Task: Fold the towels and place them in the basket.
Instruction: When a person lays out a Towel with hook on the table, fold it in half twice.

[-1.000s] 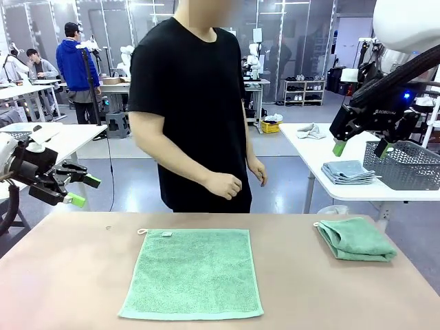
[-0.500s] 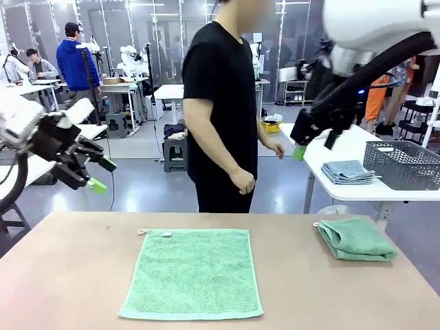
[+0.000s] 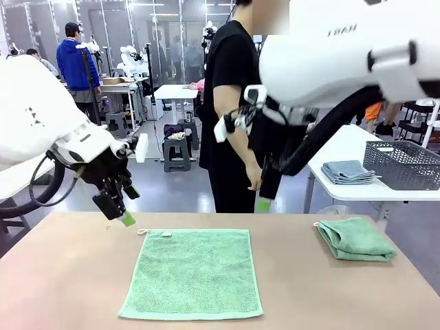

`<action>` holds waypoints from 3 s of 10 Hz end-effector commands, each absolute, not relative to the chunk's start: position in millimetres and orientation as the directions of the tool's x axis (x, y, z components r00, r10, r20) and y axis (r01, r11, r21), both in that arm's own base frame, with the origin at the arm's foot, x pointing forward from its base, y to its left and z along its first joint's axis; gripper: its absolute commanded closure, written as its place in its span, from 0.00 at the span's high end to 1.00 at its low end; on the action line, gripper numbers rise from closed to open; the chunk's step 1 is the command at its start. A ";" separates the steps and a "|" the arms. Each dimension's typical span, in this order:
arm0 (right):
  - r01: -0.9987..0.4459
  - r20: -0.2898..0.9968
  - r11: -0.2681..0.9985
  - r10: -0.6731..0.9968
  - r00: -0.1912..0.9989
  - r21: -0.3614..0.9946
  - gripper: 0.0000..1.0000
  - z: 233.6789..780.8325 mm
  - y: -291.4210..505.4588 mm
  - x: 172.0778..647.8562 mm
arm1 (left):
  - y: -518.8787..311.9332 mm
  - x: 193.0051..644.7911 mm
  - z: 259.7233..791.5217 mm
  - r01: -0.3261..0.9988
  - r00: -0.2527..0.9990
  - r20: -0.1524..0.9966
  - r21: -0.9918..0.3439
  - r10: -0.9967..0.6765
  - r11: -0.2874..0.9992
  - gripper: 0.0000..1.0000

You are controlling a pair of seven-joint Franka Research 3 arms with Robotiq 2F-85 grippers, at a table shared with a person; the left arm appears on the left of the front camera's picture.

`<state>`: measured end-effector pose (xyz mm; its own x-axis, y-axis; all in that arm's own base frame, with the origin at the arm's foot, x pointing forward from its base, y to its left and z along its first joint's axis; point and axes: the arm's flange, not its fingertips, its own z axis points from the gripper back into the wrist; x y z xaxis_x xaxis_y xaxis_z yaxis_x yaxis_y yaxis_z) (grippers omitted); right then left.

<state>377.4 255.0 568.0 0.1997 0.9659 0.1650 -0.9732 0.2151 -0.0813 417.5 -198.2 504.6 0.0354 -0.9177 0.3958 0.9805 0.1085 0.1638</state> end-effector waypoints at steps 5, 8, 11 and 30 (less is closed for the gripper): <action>-0.998 0.090 0.070 0.994 0.069 -0.007 0.98 513.8 273.5 394.2 | -221.1 410.3 457.7 0.976 0.120 0.187 0.158 -0.975 0.151 1.00; -0.997 0.080 0.077 0.994 0.078 0.010 0.98 504.4 273.4 389.5 | -217.0 410.1 459.7 0.981 0.105 0.201 0.141 -0.974 0.135 1.00; -0.997 0.080 0.077 0.994 0.078 0.010 0.98 504.4 273.4 389.5 | -217.0 410.1 459.7 0.981 0.105 0.201 0.141 -0.974 0.135 1.00; -0.999 0.078 0.041 0.996 0.043 0.031 0.98 319.7 282.6 341.8 | -221.3 332.5 319.4 0.993 0.038 0.043 0.111 -0.998 0.043 1.00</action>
